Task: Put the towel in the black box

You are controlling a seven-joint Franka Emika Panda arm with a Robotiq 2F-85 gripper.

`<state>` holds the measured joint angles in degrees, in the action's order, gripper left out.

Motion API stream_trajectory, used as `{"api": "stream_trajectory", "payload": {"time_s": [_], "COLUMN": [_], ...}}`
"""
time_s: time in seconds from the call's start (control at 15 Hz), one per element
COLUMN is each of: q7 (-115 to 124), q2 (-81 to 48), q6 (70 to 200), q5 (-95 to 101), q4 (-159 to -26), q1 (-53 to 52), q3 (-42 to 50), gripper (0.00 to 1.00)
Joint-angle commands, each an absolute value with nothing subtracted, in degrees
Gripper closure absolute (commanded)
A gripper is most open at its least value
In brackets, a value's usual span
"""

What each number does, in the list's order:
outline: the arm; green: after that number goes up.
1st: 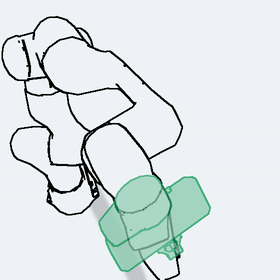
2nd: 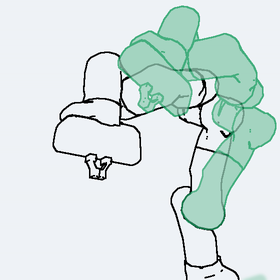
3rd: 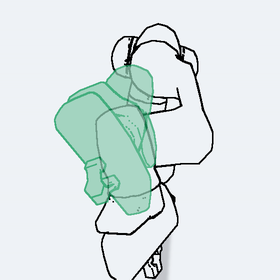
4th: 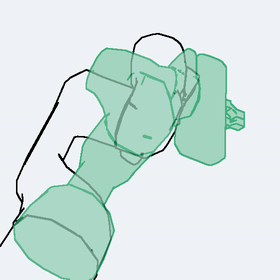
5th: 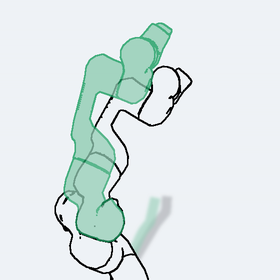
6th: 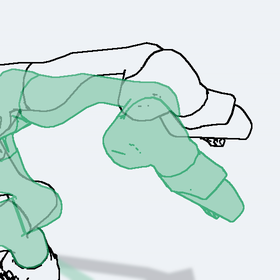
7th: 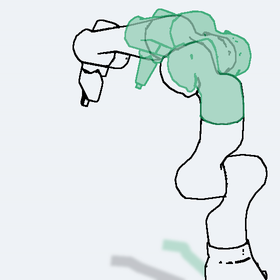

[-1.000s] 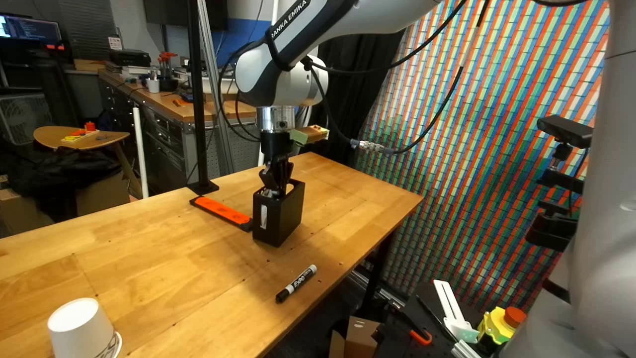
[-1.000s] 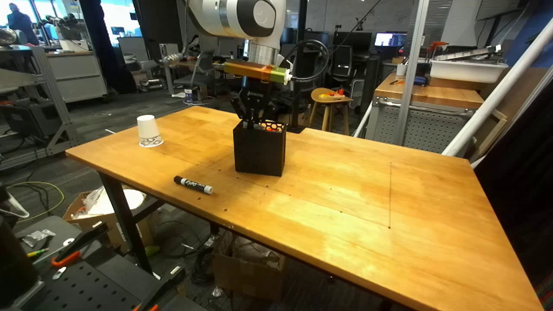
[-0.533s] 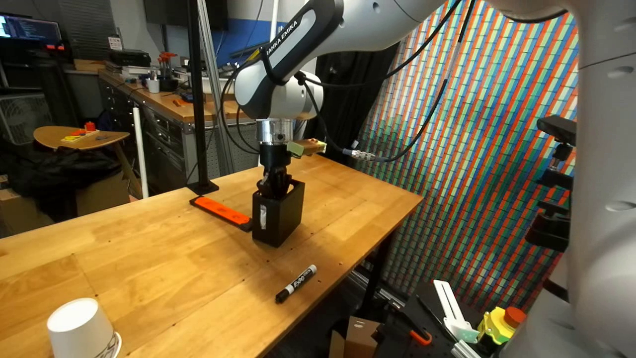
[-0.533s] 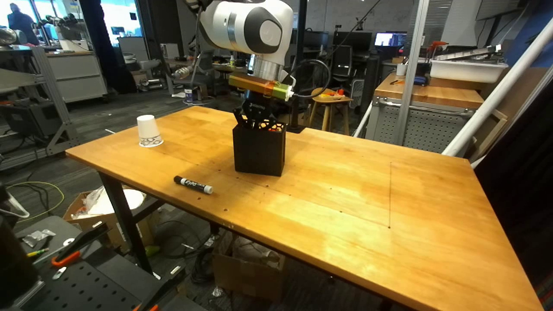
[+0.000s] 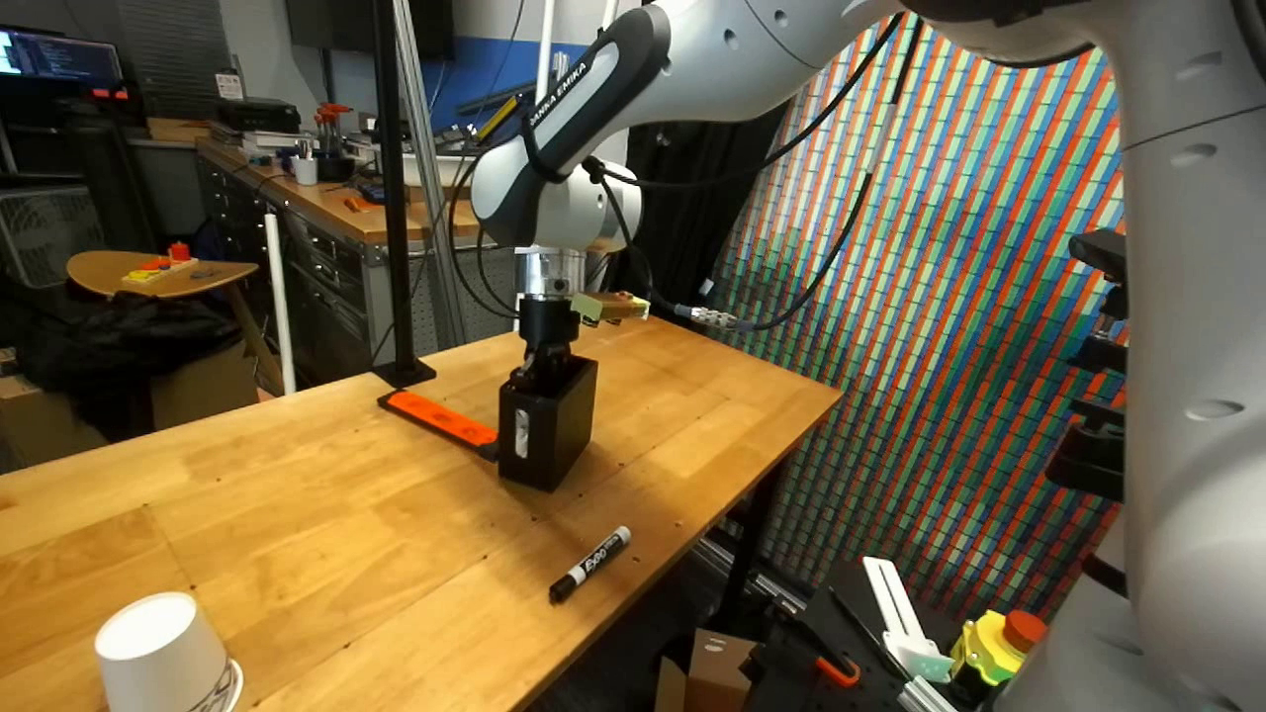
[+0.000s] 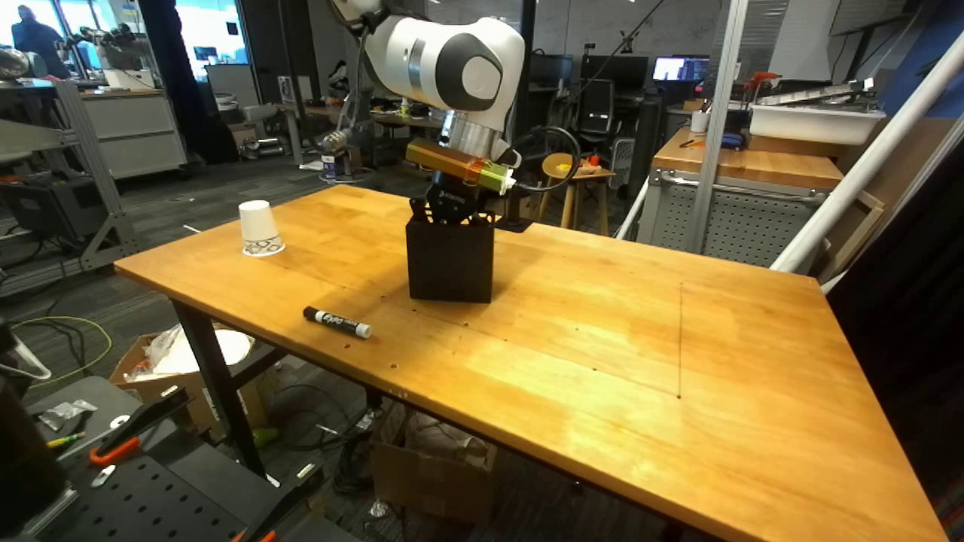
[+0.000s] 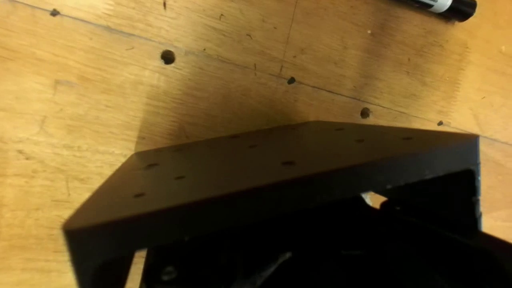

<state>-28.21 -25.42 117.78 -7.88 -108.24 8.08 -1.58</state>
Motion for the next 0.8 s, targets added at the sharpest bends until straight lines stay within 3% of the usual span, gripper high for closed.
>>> {"api": "stream_trajectory", "payload": {"time_s": [0.0,0.27,0.33,0.47,0.6,0.67,0.73], "q7": [-29.52,-29.18,-28.88,-28.45,-27.97,-28.29,-28.29], "q2": [-26.0,-23.3,-22.61,-21.46,-20.16,-22.24,-21.6], "q6": [116.97,116.3,115.9,115.19,114.9,116.66,116.27], "q5": [-9.84,-9.6,-9.31,-8.58,-8.45,-8.68,-8.7], "q4": [-107.07,-106.74,-106.44,-105.77,-105.33,-105.88,-105.66], "q1": [9.67,10.22,10.25,10.11,9.85,9.8,9.75], "q3": [-2.04,-1.68,-1.56,-1.31,-1.12,-1.1,-1.04], "gripper": [0.97,0.95,0.7,0.67,0.51,0.69,0.6]}}
